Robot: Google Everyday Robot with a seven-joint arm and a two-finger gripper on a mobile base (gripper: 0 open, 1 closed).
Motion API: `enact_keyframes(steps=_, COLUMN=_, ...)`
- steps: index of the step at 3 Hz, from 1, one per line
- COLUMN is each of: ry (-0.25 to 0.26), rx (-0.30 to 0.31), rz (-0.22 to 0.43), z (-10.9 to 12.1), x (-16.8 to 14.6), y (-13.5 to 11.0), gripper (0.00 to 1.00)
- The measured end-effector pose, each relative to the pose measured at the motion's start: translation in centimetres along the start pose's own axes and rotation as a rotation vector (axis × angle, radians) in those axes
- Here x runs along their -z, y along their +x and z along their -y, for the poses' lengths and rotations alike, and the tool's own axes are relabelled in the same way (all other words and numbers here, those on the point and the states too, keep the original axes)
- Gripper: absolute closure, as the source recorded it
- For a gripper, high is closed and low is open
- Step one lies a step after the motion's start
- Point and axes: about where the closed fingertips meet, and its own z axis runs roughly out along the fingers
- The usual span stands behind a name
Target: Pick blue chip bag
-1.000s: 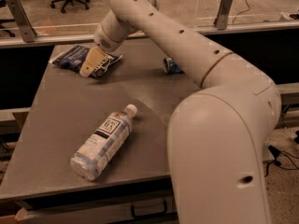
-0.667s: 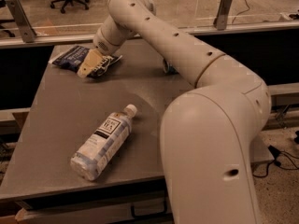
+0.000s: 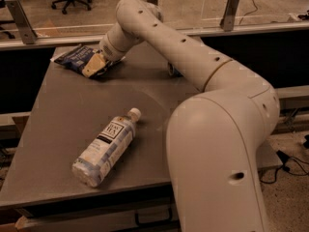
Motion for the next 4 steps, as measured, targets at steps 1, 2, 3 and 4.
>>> enact_keyframes(steps=1, ry=0.0, rx=-0.019, rz=0.031, z=0.0, x=0.7, y=-0.3, gripper=0.63)
enact_keyframes(steps=2, ry=0.01, rx=0.018, rz=0.128, z=-0.5, x=3.8, y=-1.7, gripper=0.87)
enact_keyframes(steps=3, ry=0.026, rx=0.085, rz=0.25, z=-1.2, x=8.5, y=-3.2, gripper=1.0)
enact_keyframes(steps=4, ry=-0.023, rx=0.141, rz=0.391, z=-2.0, x=12.7, y=-4.3, gripper=1.0)
